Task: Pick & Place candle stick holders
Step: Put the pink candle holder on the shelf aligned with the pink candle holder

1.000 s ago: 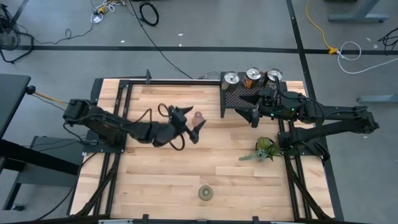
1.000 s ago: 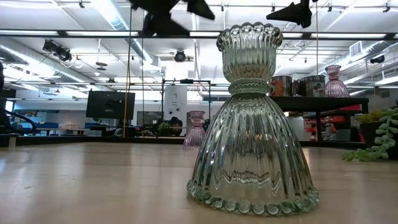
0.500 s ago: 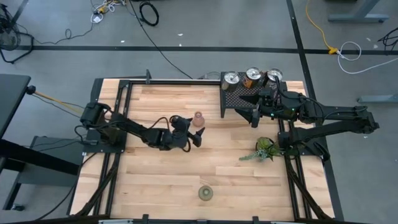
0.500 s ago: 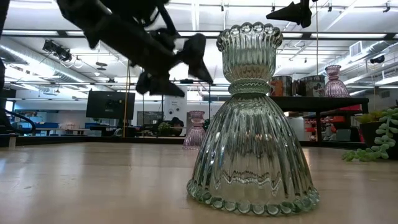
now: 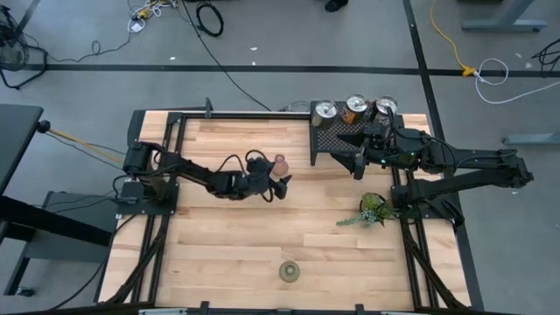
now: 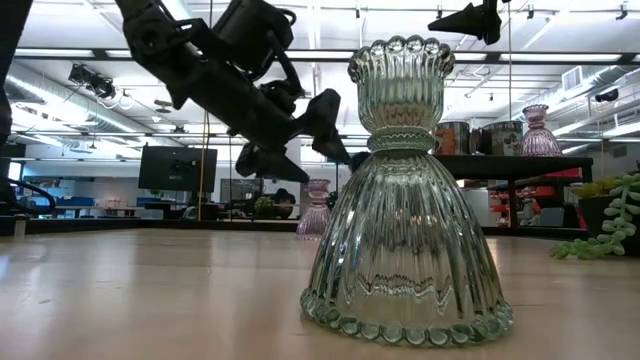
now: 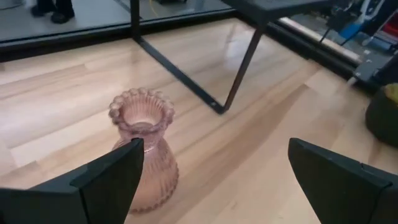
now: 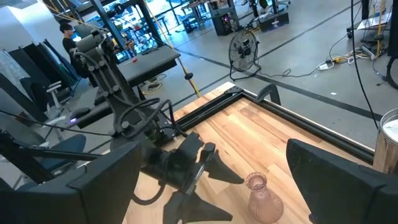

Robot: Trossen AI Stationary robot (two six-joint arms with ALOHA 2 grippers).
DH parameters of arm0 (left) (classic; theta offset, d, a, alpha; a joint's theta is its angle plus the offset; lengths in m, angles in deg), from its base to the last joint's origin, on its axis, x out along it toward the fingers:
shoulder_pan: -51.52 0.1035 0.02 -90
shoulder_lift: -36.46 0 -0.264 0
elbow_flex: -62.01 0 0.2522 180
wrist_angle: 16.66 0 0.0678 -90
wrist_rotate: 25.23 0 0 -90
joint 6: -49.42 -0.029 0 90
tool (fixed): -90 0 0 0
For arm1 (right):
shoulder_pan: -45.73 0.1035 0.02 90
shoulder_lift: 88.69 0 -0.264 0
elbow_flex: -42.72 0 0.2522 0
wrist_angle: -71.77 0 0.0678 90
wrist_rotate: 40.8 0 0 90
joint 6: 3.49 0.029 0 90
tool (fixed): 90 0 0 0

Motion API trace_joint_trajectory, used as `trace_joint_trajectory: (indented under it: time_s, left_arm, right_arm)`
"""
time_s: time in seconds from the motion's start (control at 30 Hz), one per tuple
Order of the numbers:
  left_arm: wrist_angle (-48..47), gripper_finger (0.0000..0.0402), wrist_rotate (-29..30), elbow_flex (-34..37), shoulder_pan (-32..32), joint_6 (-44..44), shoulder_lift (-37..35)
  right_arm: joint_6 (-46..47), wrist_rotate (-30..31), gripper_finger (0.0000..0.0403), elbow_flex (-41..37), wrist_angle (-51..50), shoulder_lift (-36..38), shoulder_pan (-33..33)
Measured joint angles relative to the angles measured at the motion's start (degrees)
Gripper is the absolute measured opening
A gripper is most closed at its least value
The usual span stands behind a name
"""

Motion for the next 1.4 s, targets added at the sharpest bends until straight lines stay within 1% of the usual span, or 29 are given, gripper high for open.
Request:
trace_joint_trajectory:
  time_s: [0.17, 0.37, 0.53, 0.63, 0.73, 0.9, 1.1, 1.3, 1.4]
  left_arm:
    - [-2.45, 0.0398, -0.12, 0.02, -0.02, 0.58, 0.00]
    - [-7.38, 0.0398, 1.16, 0.02, 0.29, 5.73, 0.00]
    - [-6.63, 0.0398, -0.10, 0.02, 2.33, 2.87, 0.00]
    - [-6.54, 0.0399, -2.48, 0.02, 4.69, 2.30, 0.00]
    - [-4.91, 0.0399, -5.45, 0.07, 7.00, -1.09, 0.00]
    - [0.10, 0.0399, -13.03, 0.02, 11.11, -5.59, 1.15]
    - [7.42, 0.0399, -22.00, 0.11, 14.29, -6.00, 4.64]
    - [9.26, 0.0398, -25.85, 0.04, 16.04, -7.71, 4.66]
    - [9.26, 0.0389, -27.58, 0.04, 16.65, -7.37, 4.66]
  right_arm:
    - [0.00, 0.00, 0.0396, 0.00, 0.00, 0.00, 0.00]
    - [0.00, 0.00, 0.0396, 0.00, 0.00, 0.00, 0.00]
    - [0.00, 0.00, 0.0396, 0.00, 0.00, 0.00, 0.00]
    - [0.00, 0.00, 0.0396, 0.00, 0.00, 0.00, -0.02]
    - [0.01, 0.00, 0.0396, 0.00, 0.00, 0.00, 0.00]
    - [0.00, 0.00, 0.0396, 0.00, 0.00, 0.00, 0.00]
    - [0.00, 0.00, 0.0396, 0.00, 0.08, 0.02, -0.02]
    - [0.00, 0.00, 0.0396, 0.00, 0.17, 0.01, -0.02]
    - [0.00, 0.00, 0.0396, 0.00, 0.20, 0.00, -0.02]
